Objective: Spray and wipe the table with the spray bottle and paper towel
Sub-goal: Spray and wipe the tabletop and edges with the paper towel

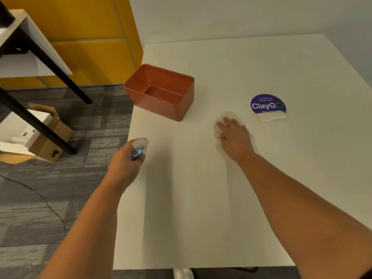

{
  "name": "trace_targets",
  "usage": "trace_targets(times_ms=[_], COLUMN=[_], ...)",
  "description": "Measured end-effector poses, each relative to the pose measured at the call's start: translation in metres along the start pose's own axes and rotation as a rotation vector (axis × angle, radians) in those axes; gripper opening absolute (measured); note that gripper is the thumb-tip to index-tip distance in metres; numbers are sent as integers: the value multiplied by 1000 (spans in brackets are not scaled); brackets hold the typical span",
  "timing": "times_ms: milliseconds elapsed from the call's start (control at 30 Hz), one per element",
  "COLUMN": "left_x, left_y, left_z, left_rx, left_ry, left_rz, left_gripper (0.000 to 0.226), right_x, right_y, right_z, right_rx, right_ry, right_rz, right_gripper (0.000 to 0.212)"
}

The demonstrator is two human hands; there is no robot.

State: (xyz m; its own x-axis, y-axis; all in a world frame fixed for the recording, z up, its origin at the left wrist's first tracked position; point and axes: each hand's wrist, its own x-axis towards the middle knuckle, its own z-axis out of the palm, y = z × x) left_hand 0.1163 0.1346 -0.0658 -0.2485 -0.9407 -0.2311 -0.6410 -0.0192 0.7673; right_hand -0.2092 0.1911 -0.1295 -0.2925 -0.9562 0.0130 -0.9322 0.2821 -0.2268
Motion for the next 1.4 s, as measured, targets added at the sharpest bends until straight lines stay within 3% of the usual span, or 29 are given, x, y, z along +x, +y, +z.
trace_targets(times_ms=[167, 333, 433, 533, 667, 867, 933, 1200, 1267, 1400], left_x=[1, -3, -4, -3, -5, -14, -17, -24, -23, -22], left_y=[-10, -20, -20, -25, -29, -37, -40, -62, -66, -70], left_z=[-8, -15, -20, -27, -38, -56, -61, -77, -79, -84], left_rx=[-34, -55, -38, -41, -80, -155, -178, -162, -165, -224], left_ry=[8, 5, 15, 54, 73, -1, -11, 19, 28, 31], left_rz=[-11, -1, -37, -84, -92, -86, -99, -148, -152, -136], left_gripper=[37, 37, 45, 35, 35, 43, 44, 43, 41, 44], right_x=[2, -58, -56, -22, -3, -76, -85, 2, 1, -30], right_y=[-19, -57, -51, -44, -69, -115, -113, -163, -179, -173], right_z=[6, 15, 13, 14, 18, 36, 34, 38, 45, 53], right_rx=[56, 295, 477, 302, 163, 214, 261, 179, 197, 259], right_ry=[-28, -32, -15, 72, 6, -131, -170, -48, -74, -168], right_rz=[-151, -423, -306, -178, -162, -623, -689, -341, -408, -714], right_gripper=[51, 47, 45, 45, 47, 49, 46, 49, 50, 43])
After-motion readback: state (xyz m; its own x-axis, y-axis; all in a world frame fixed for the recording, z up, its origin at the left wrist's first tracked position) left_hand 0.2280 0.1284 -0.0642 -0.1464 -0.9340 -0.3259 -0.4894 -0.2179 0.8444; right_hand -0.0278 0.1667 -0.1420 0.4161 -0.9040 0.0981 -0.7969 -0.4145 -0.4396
